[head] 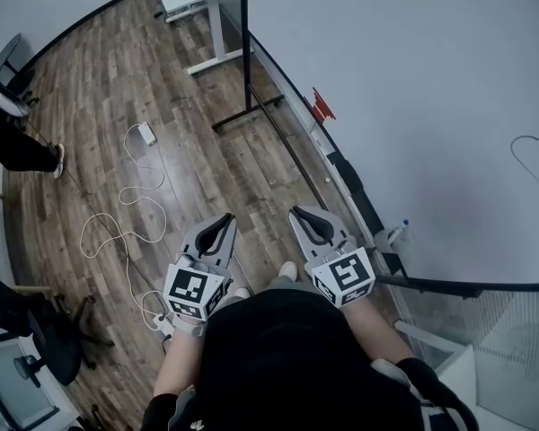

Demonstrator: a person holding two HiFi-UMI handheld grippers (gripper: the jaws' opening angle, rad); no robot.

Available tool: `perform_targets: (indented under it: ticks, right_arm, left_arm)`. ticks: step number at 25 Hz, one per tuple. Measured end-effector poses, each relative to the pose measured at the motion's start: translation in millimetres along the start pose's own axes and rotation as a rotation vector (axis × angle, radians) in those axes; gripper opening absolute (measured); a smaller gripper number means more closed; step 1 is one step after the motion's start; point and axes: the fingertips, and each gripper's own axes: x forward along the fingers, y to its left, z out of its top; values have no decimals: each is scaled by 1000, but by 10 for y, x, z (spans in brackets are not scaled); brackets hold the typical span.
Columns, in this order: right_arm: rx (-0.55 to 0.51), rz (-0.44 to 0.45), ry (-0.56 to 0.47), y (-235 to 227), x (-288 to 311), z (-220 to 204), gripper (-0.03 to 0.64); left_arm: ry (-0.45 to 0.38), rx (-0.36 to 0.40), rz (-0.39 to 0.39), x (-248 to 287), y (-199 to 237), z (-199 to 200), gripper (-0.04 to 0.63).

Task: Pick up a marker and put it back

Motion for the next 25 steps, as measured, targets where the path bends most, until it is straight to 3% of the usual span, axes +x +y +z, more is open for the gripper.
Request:
perform_targets:
  ticks: [25]
  right_arm:
    - [33, -70, -5, -149, -223, -87, 43]
  left_arm:
    - [6, 19, -35, 49, -141, -37, 21]
